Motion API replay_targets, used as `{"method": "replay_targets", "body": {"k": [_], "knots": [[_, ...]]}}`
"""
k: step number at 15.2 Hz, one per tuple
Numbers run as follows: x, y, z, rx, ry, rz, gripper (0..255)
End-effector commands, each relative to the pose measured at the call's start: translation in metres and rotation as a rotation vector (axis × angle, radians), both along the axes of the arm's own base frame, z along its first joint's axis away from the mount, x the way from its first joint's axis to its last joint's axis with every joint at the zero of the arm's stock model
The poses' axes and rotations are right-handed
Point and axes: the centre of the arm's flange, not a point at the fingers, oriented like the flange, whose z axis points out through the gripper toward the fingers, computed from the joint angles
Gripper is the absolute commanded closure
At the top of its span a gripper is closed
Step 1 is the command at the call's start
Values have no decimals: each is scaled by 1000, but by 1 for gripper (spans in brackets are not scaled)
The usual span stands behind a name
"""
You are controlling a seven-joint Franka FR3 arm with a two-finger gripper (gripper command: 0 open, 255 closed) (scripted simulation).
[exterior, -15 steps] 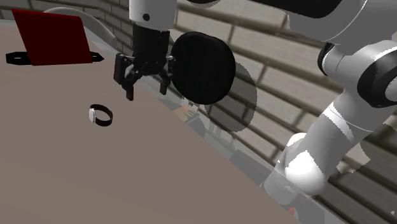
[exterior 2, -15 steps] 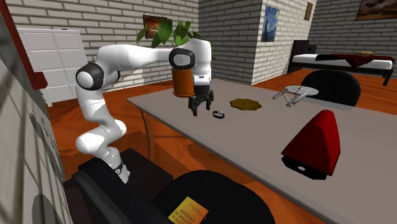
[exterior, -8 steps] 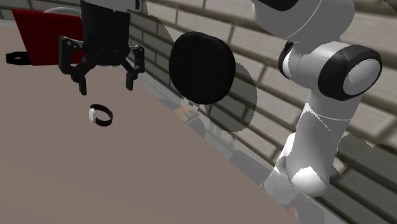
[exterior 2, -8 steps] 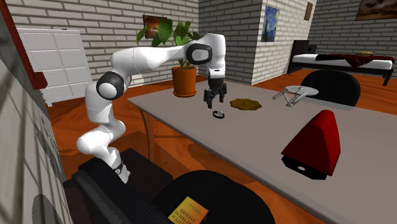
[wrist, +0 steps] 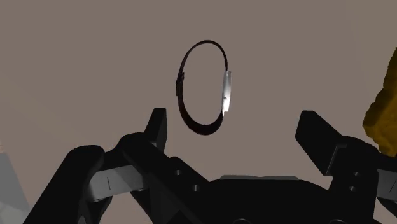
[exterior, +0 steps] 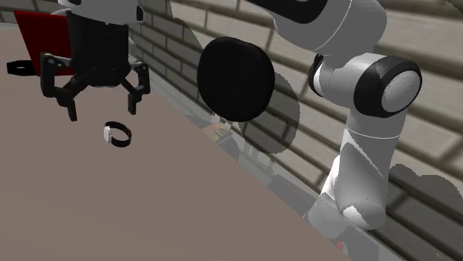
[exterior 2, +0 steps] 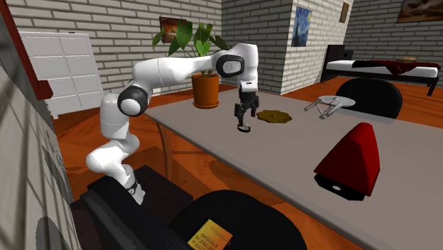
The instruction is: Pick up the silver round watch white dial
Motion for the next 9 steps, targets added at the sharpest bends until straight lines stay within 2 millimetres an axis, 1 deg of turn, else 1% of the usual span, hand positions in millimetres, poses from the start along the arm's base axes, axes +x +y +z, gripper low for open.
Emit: {"method": "replay_targets", "body": {"k": [1,3,4,9], "knots": [[0,0,-11,0,0,0,0],[0,0,-14,0,0,0,0],[0,0,-15,0,0,0,255],[-1,-1,-15,0,0,0,255]]}}
